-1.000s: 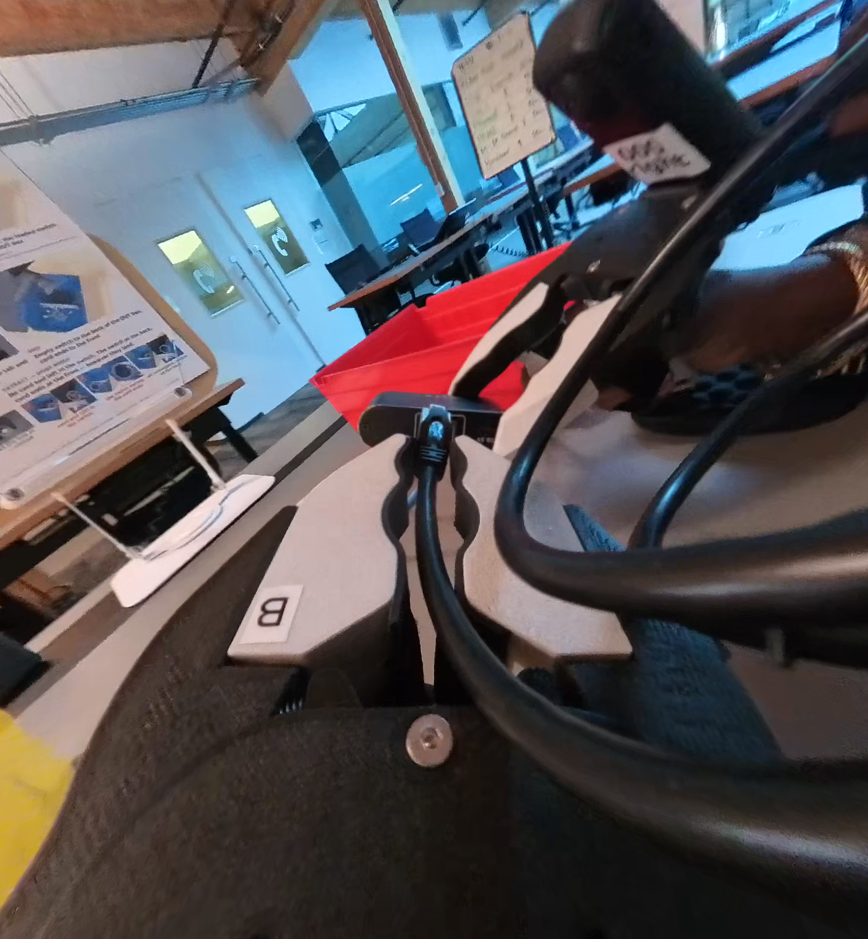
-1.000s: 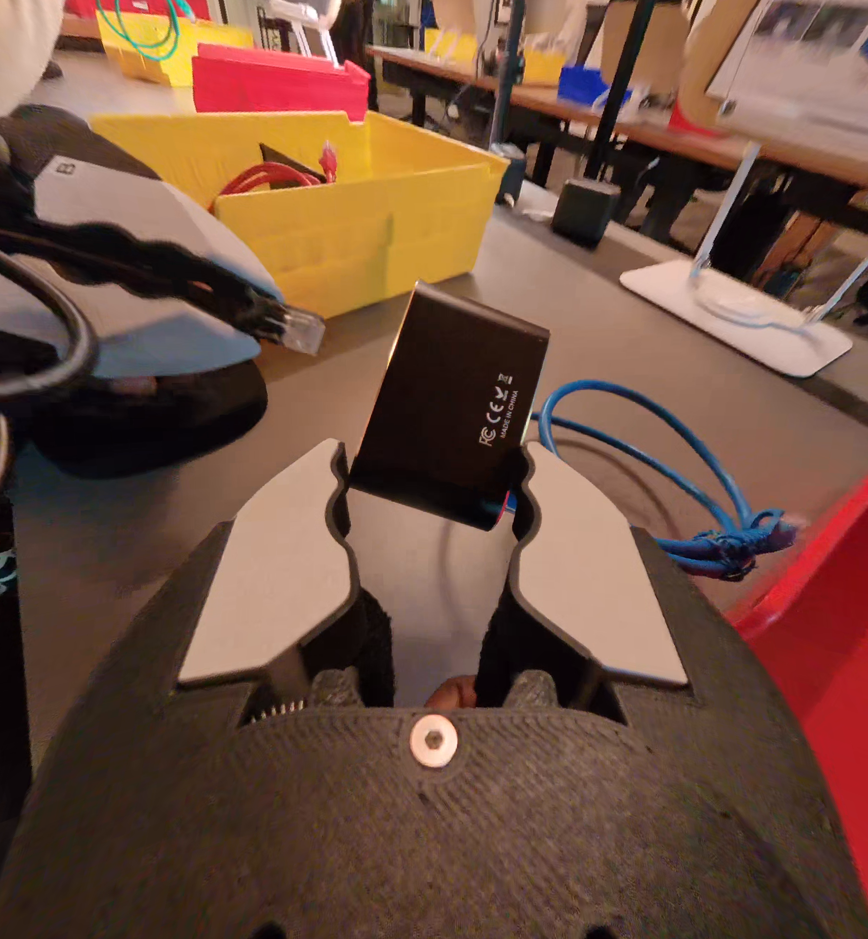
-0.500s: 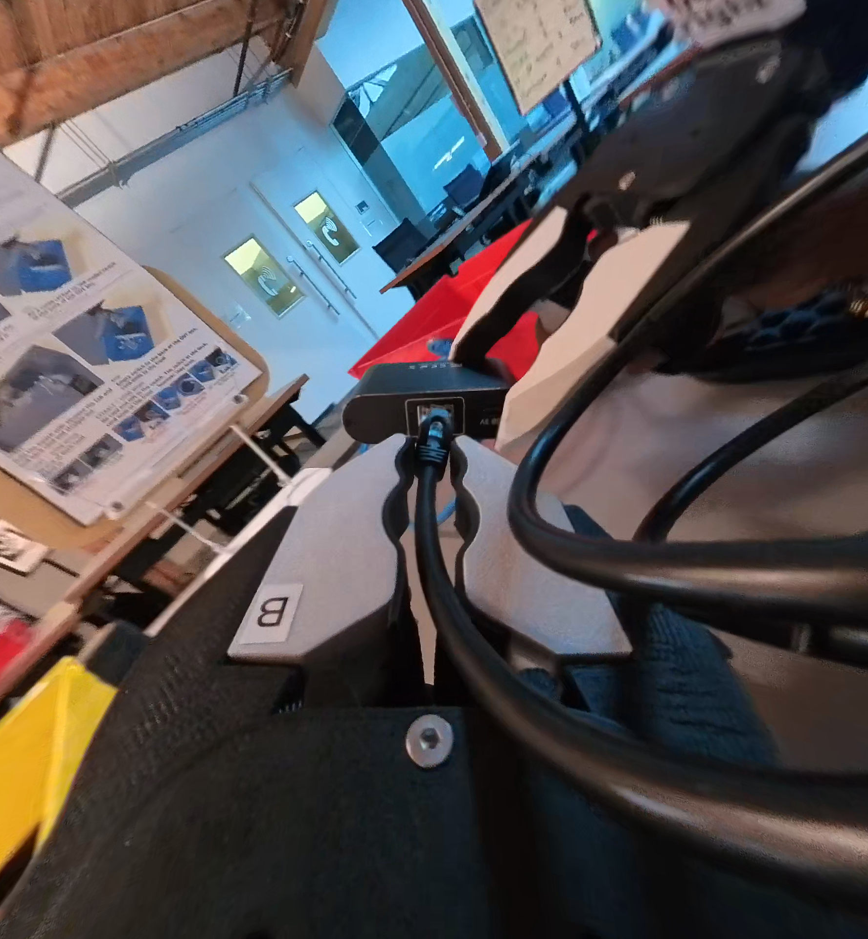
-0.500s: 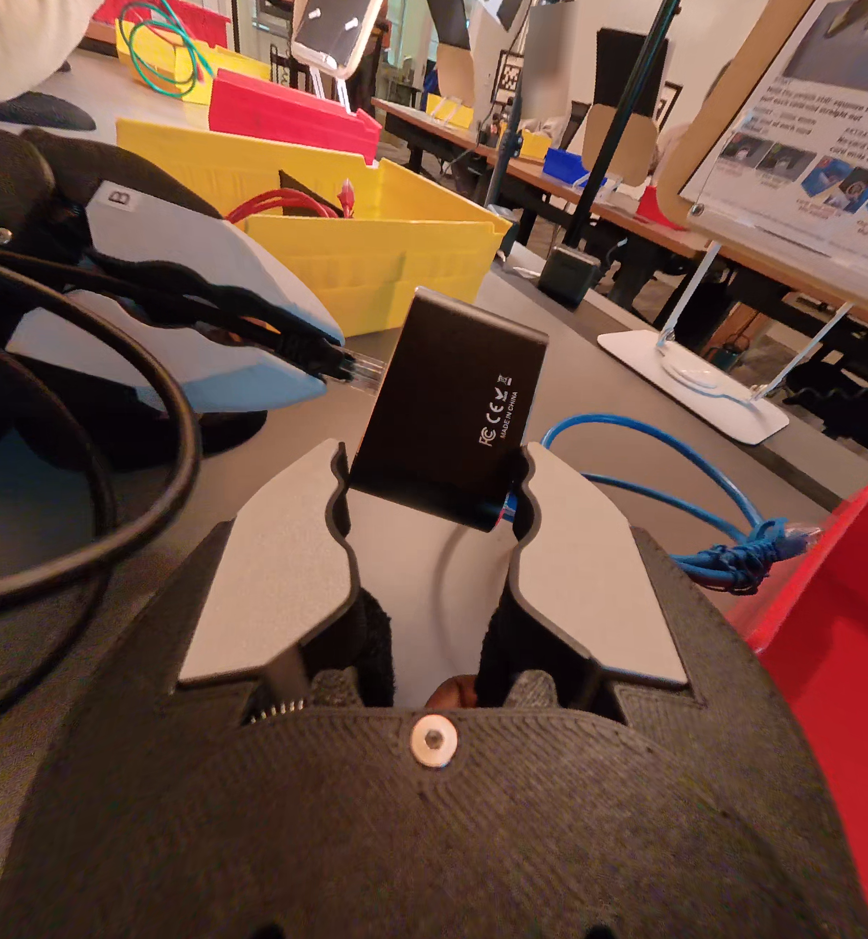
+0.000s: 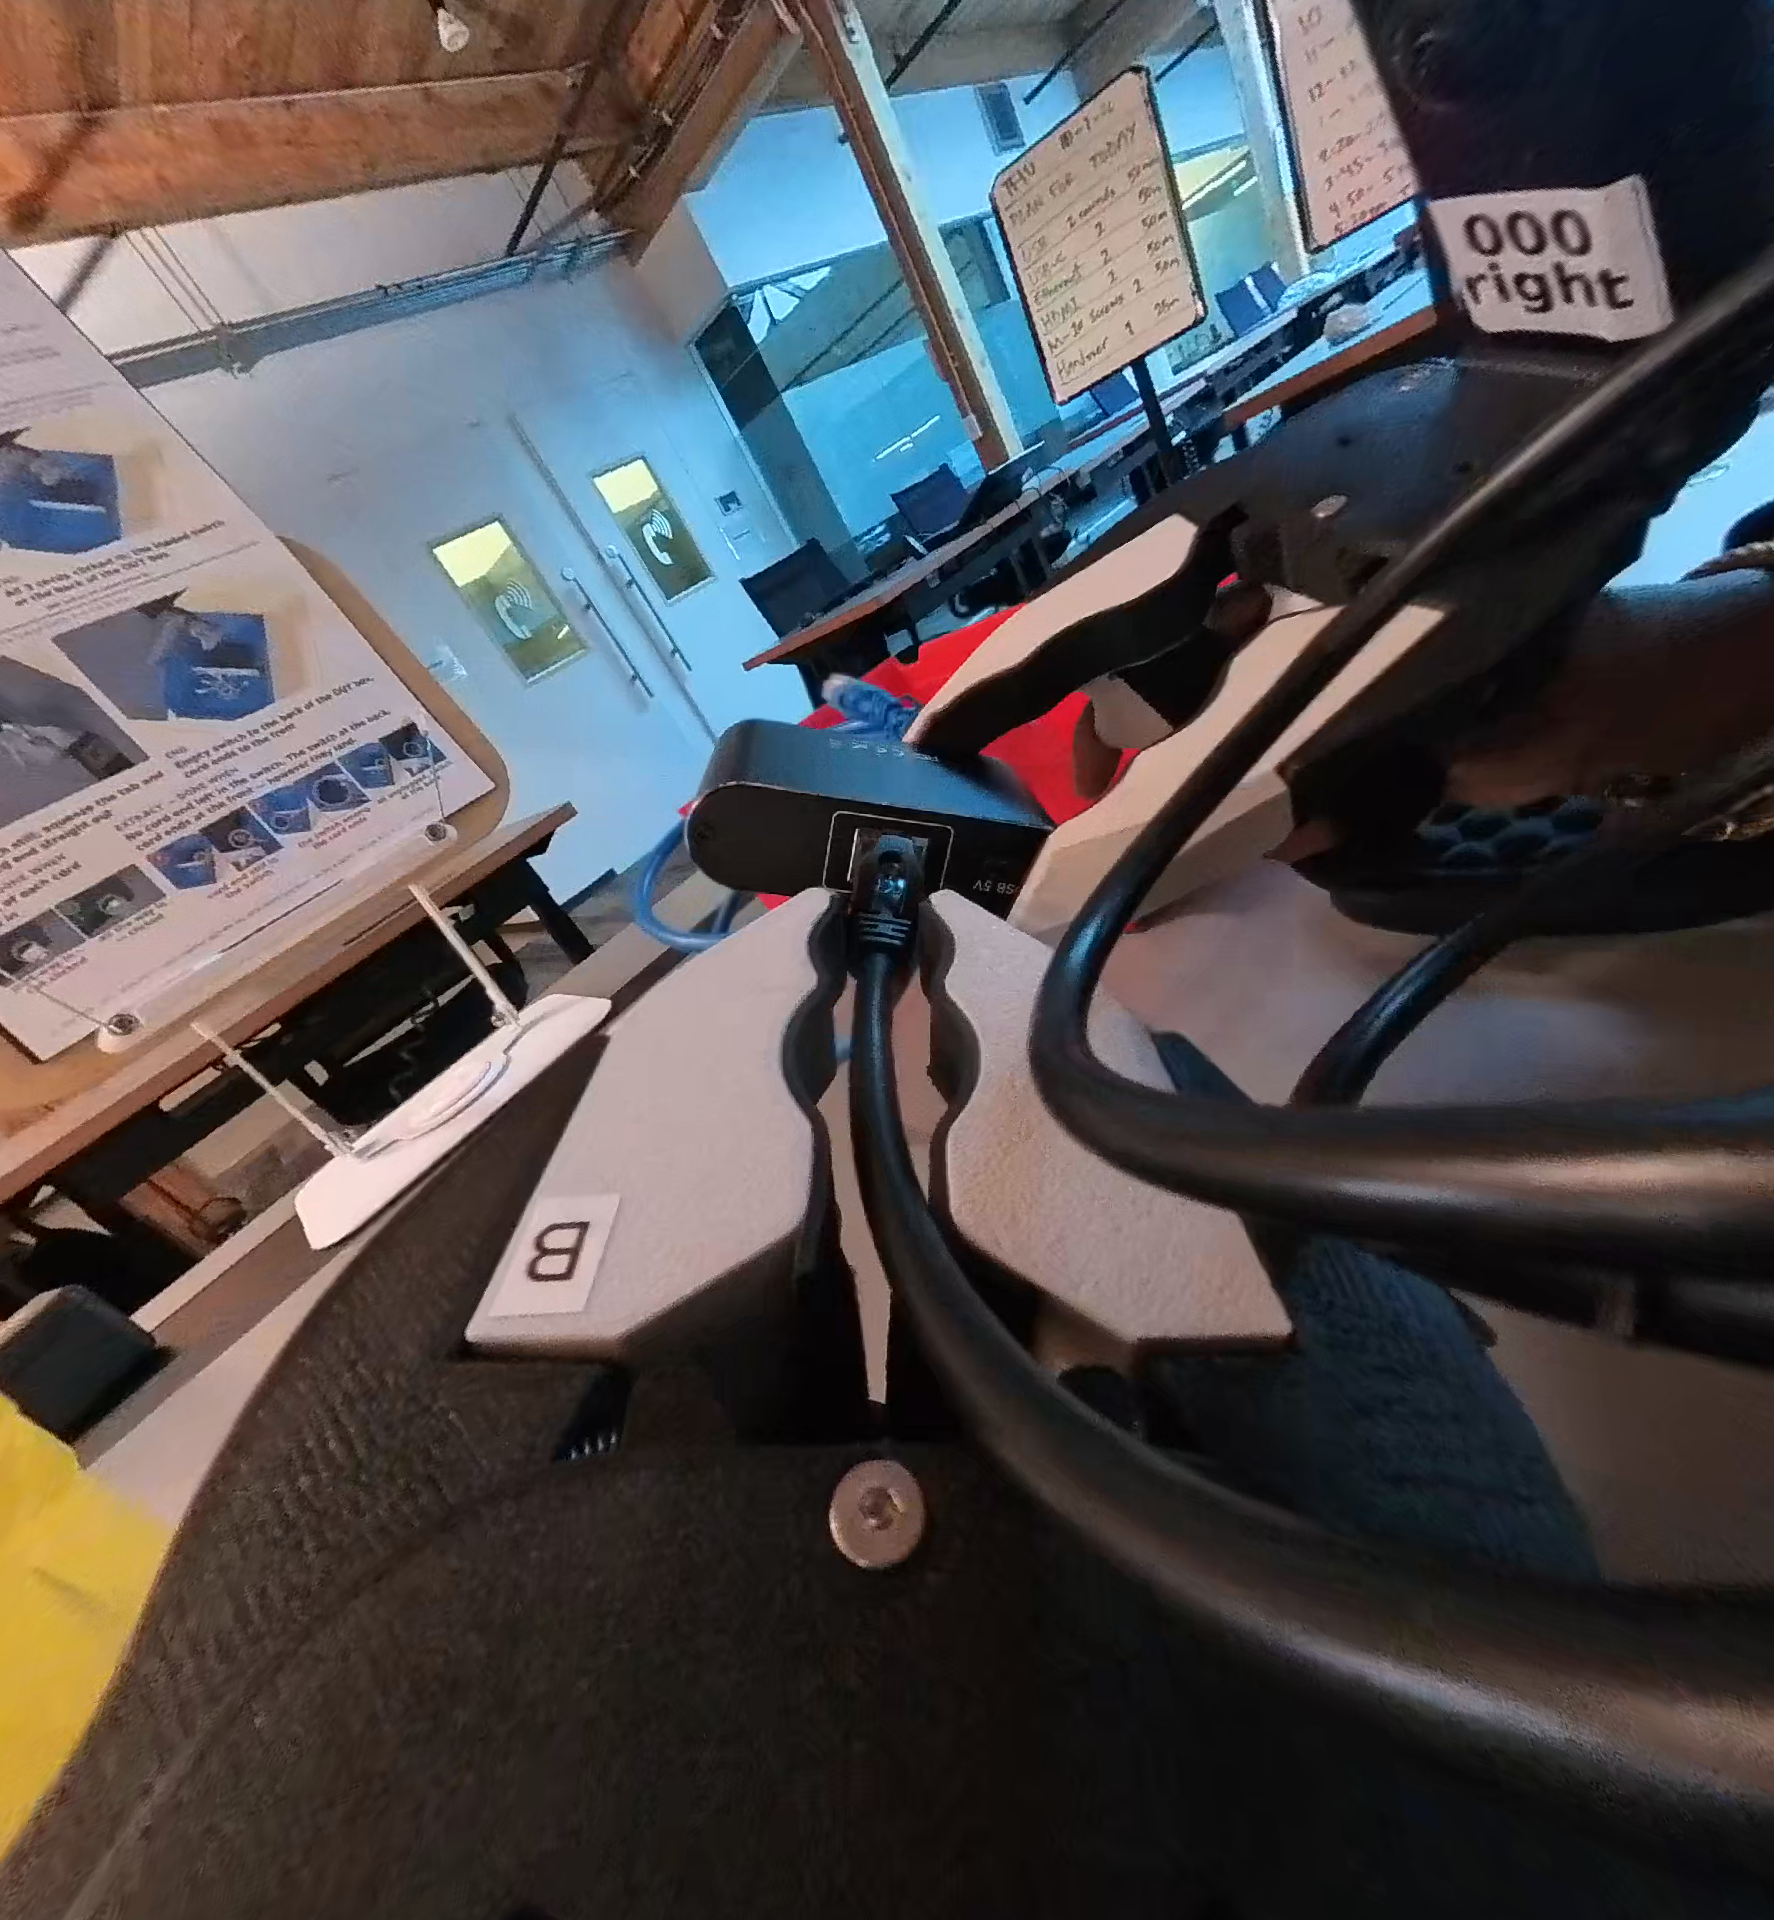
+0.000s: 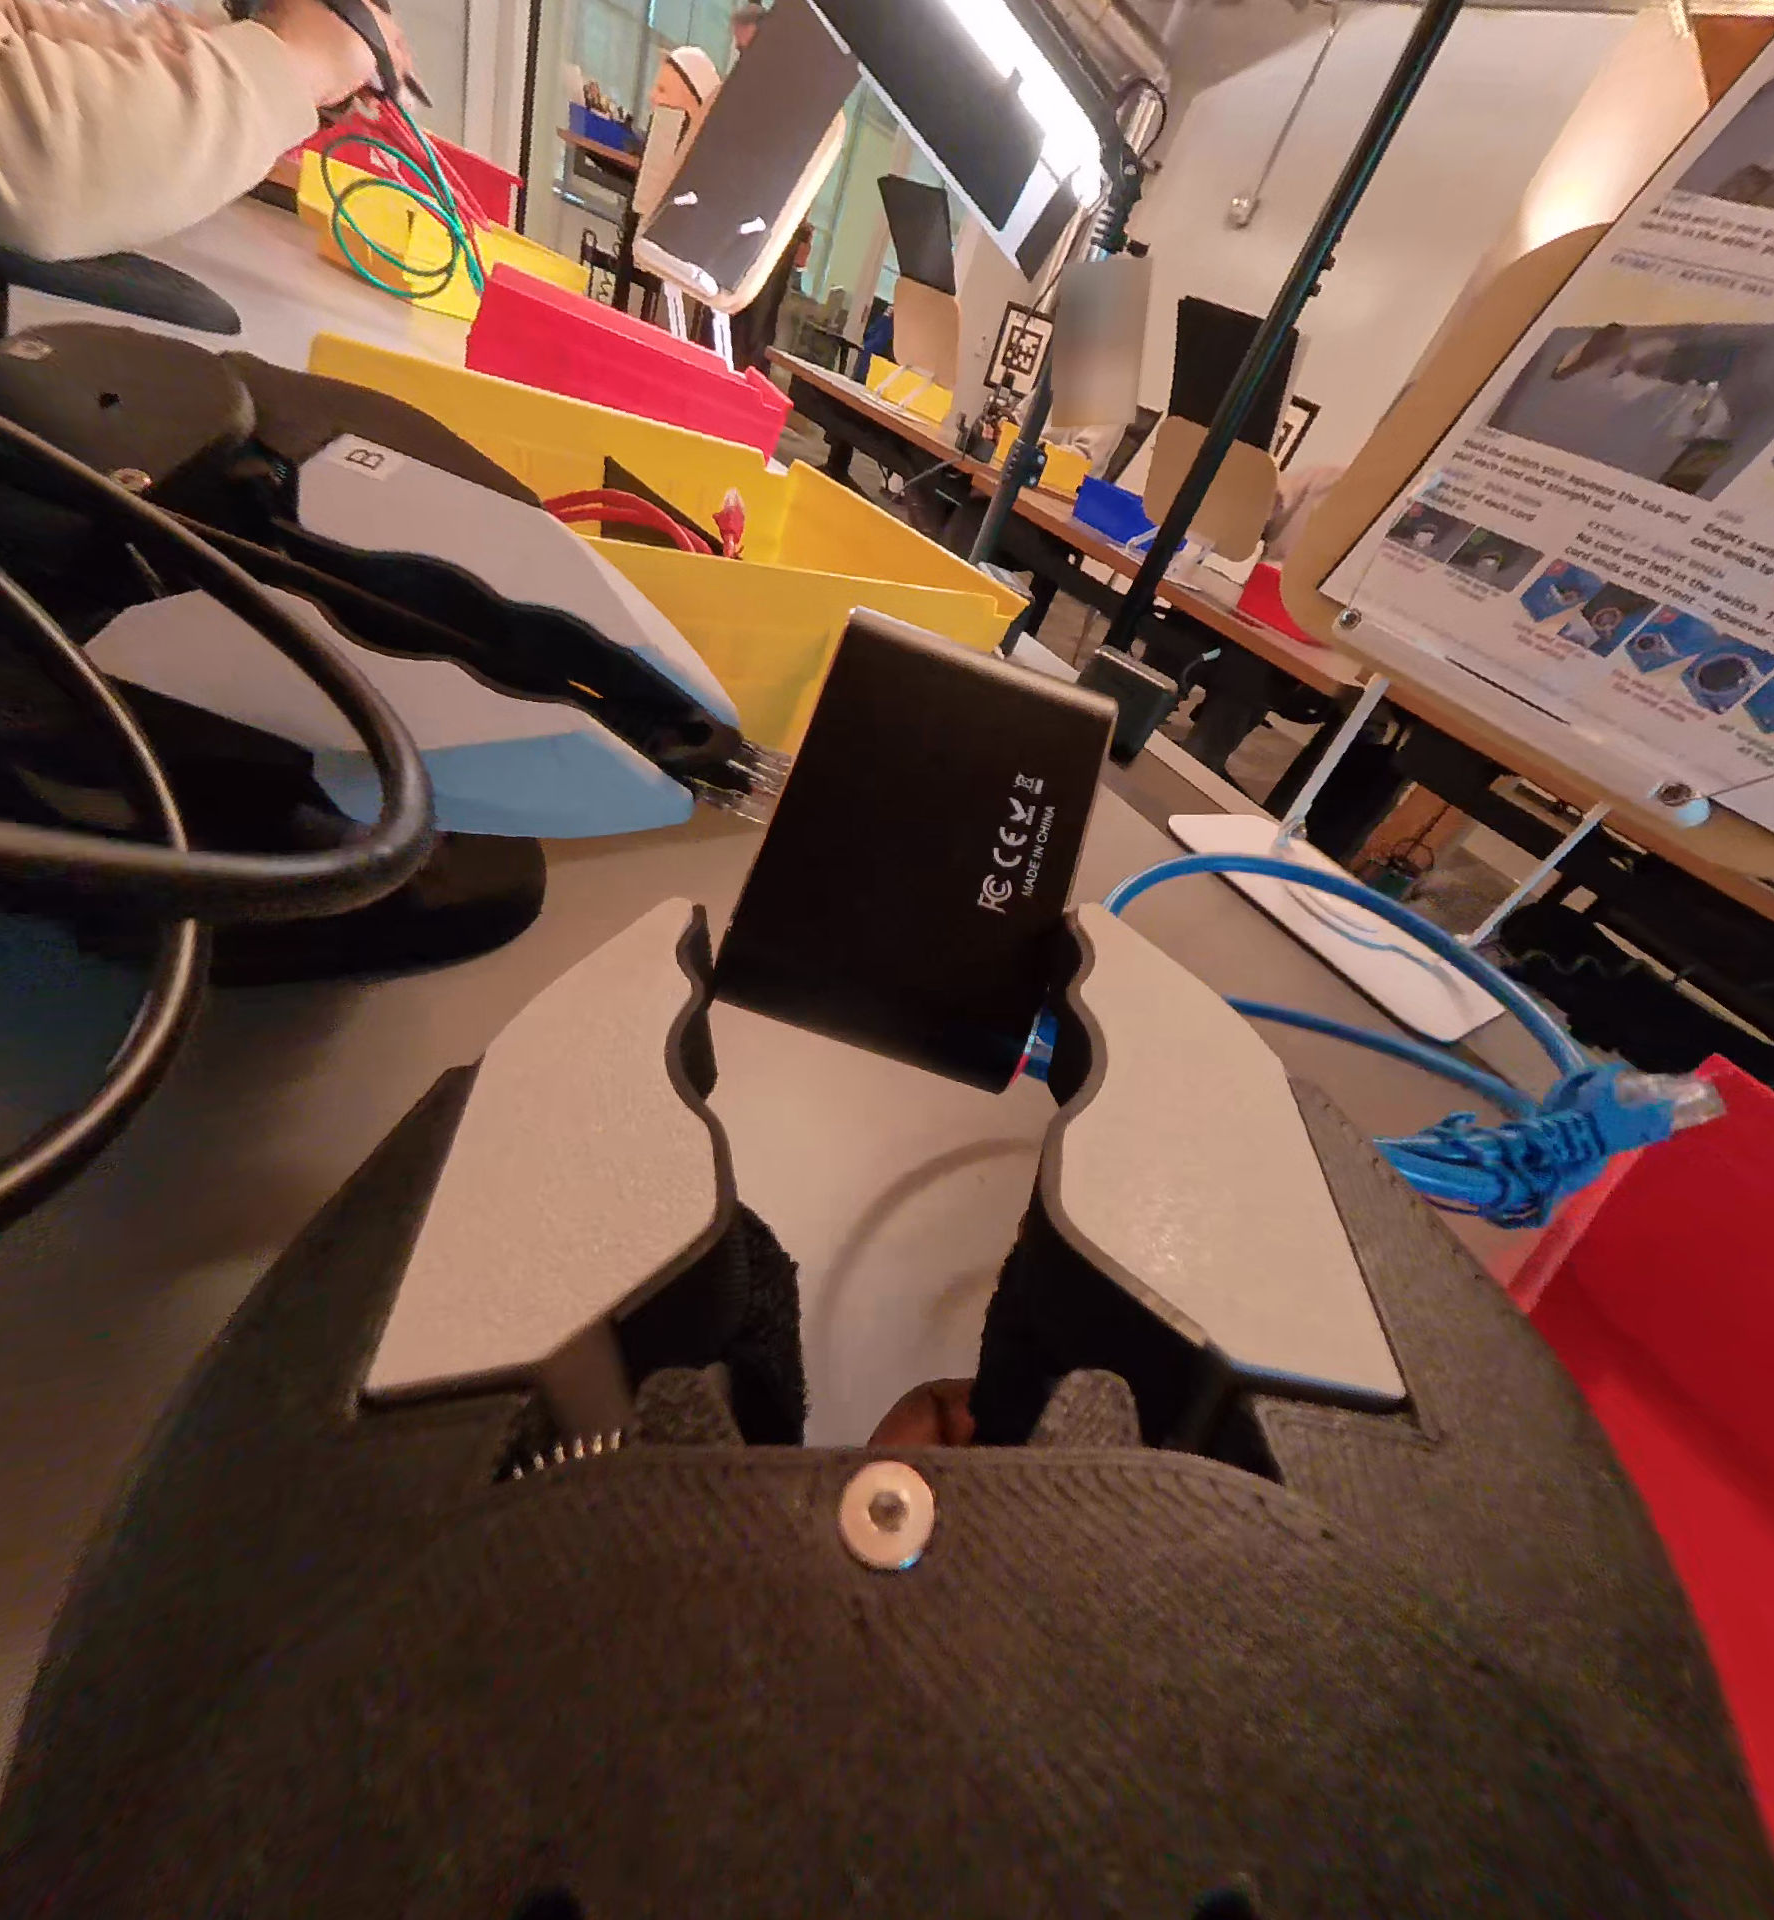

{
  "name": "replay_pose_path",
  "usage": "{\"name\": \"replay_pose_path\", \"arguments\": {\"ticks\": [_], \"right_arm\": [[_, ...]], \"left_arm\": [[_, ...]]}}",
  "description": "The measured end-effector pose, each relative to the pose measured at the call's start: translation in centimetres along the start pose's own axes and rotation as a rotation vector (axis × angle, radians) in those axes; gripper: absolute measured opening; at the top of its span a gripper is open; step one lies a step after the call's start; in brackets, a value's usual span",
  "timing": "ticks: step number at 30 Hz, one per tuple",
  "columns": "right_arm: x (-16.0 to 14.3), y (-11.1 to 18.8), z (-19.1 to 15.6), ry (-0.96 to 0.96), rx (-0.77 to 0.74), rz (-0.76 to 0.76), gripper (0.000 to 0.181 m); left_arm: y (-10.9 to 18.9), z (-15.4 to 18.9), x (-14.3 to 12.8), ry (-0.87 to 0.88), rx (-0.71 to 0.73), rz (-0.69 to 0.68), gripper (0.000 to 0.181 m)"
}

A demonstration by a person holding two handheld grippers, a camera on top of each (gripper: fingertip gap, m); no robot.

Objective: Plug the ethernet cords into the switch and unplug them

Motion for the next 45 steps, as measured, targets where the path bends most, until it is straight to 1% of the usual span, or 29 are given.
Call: {"name": "replay_pose_path", "arguments": {"ticks": [5, 8, 11, 14, 17, 20, 22, 23, 25, 27, 28, 29, 30, 31, 33, 35, 37, 38, 39, 40, 42, 44, 45], "right_arm": [[0.0, 0.1, -0.2, 0.073, -0.001, 0.0, 0.063], [0.3, 0.2, -0.4, 0.082, 0.008, 0.02, 0.063], [0.1, 0.1, -0.6, 0.156, 0.004, -0.002, 0.063], [0.3, 0.1, -0.5, 0.115, 0.011, 0.018, 0.063], [-0.2, -0.3, -0.3, 0.063, 0.007, -0.026, 0.063], [-0.7, -0.2, 0.4, -0.042, -0.006, -0.048, 0.063], [-0.6, 0.3, 1.2, -0.105, -0.016, -0.027, 0.063], [-0.4, 0.5, 1.5, -0.135, -0.01, 0.002, 0.063], [0.3, 0.8, 1.9, -0.176, 0.003, 0.058, 0.063], [0.9, 1.0, 1.6, -0.16, 0.045, 0.103, 0.063], [1.2, 1.1, 1.3, -0.133, 0.07, 0.123, 0.063], [1.5, 1.1, 0.8, -0.096, 0.101, 0.14, 0.063], [1.7, 1.1, 0.2, -0.049, 0.142, 0.148, 0.063], [1.7, 1.1, -0.5, 0.012, 0.182, 0.143, 0.063], [1.3, 1.0, -2.0, 0.142, 0.262, 0.11, 0.063], [0.7, 0.9, -3.4, 0.242, 0.324, 0.076, 0.063], [0.4, 0.8, -4.2, 0.311, 0.359, 0.055, 0.063], [0.3, 0.9, -4.4, 0.34, 0.372, 0.048, 0.063], [0.1, 0.9, -4.6, 0.367, 0.378, 0.035, 0.063], [0.0, 0.9, -4.6, 0.39, 0.374, 0.028, 0.063], [0.1, 0.7, -4.5, 0.403, 0.359, 0.04, 0.063], [0.8, 0.6, -4.3, 0.385, 0.323, 0.093, 0.062], [1.5, 0.6, -4.0, 0.345, 0.286, 0.14, 0.059]], "left_arm": [[-0.1, 0.4, -0.2, -0.075, 0.005, -0.029, 0.012], [0.0, 0.5, 0.1, -0.052, 0.0, 0.0, 0.012], [-0.1, 0.6, -0.4, -0.079, -0.007, -0.033, 0.012], [-0.1, 0.5, 0.0, -0.07, 0.0, 0.0, 0.012], [-0.2, 0.2, -0.5, -0.022, -0.008, -0.031, 0.013], [0.0, 0.4, -0.6, 0.122, -0.08, -0.032, 0.034], [0.5, -0.2, 0.0, 0.221, -0.107, 0.027, 0.038], [0.9, -0.8, 0.5, 0.297, -0.115, 0.074, 0.04], [1.7, -1.4, 1.6, 0.491, -0.191, 0.156, 0.044], [2.5, -2.3, 2.4, 0.722, -0.261, 0.234, 0.044], [2.8, -3.2, 2.6, 0.852, -0.239, 0.281, 0.044], [2.8, -4.2, 2.5, 0.982, -0.187, 0.313, 0.044], [2.7, -4.8, 2.0, 1.09, -0.146, 0.315, 0.044], [2.5, -4.8, 1.5, 1.162, -0.132, 0.288, 0.047], [2.0, -3.6, 0.7, 1.197, -0.175, 0.187, 0.061], [1.5, -2.1, 0.7, 1.166, -0.238, 0.106, 0.067], [1.2, -0.8, 0.0, 1.125, -0.255, 0.021, 0.064], [1.1, -0.3, -0.3, 1.112, -0.268, -0.019, 0.059], [1.0, 0.1, -0.3, 1.119, -0.294, -0.034, 0.046], [1.1, 0.3, -0.2, 1.126, -0.309, -0.033, 0.034], [1.0, 0.2, -0.2, 1.122, -0.288, -0.027, 0.031], [0.9, -0.2, 0.0, 1.175, -0.258, 0.039, 0.03], [0.8, -0.5, 0.1, 1.206, -0.238, 0.084, 0.029]]}}
Point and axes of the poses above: each gripper's, where its closed fingertips meet, y back along the fingers, x out of its top, z = x × y across the jaws, the point moved 4 cm from there along y, back along the fingers, and after that the axes turned 15 degrees about z, right-handed, at the moved point
